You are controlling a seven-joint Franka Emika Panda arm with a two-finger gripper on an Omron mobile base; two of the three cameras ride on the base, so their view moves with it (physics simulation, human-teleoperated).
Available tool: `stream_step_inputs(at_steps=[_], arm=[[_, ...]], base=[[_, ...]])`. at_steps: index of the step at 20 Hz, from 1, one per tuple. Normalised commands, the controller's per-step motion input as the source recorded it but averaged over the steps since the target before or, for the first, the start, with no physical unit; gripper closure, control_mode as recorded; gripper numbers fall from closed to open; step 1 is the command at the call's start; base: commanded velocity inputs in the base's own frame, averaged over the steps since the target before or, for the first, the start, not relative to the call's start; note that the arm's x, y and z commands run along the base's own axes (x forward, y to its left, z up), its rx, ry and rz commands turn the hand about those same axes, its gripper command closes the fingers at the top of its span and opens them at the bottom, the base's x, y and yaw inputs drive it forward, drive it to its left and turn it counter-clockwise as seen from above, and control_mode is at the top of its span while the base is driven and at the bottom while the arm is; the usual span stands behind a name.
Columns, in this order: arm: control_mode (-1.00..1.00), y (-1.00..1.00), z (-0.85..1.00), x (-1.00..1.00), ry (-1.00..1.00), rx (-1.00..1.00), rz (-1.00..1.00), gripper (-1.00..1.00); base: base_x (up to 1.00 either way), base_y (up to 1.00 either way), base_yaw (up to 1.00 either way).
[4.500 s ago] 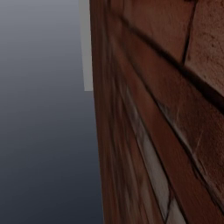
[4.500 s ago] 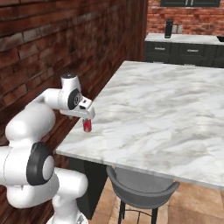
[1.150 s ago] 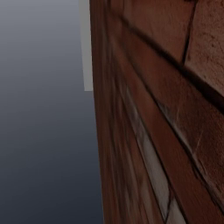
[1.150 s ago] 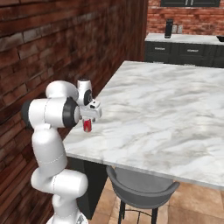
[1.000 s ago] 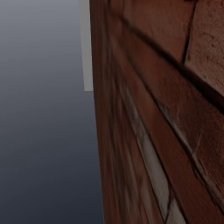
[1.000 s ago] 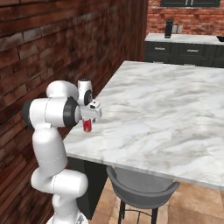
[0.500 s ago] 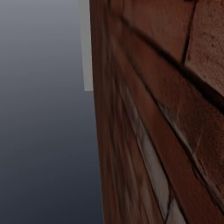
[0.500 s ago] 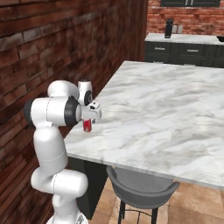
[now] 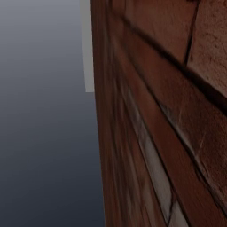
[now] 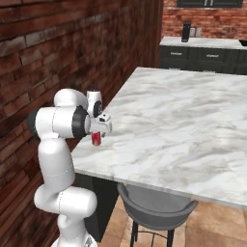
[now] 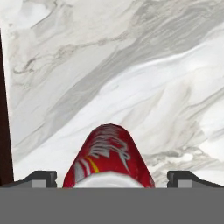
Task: Four empty soda cans are scattered around the kitchen. Gather all the cans and cluster them next to the stove for recycling.
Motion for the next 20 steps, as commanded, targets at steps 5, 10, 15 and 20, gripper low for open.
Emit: stream_step_inputs(at_steps=[5,10,15,20], arm=[[-1.00,0.00,-0.08,0.00,0.02,0.00,0.00,-1.00],[-1.00,0.03,-0.11,0.00,0.05,0.00,0.00,1.00],[-1.00,0.00,-0.01,0.00,0.04,0.00,0.00,1.00],[-1.00,0.00,0.03,0.00,0.03,0.00,0.00,1.00]], base=[[0.00,0.00,0.00],[0.00,0.00,0.00],[0.00,0.00,0.00],[0.00,0.00,0.00]])
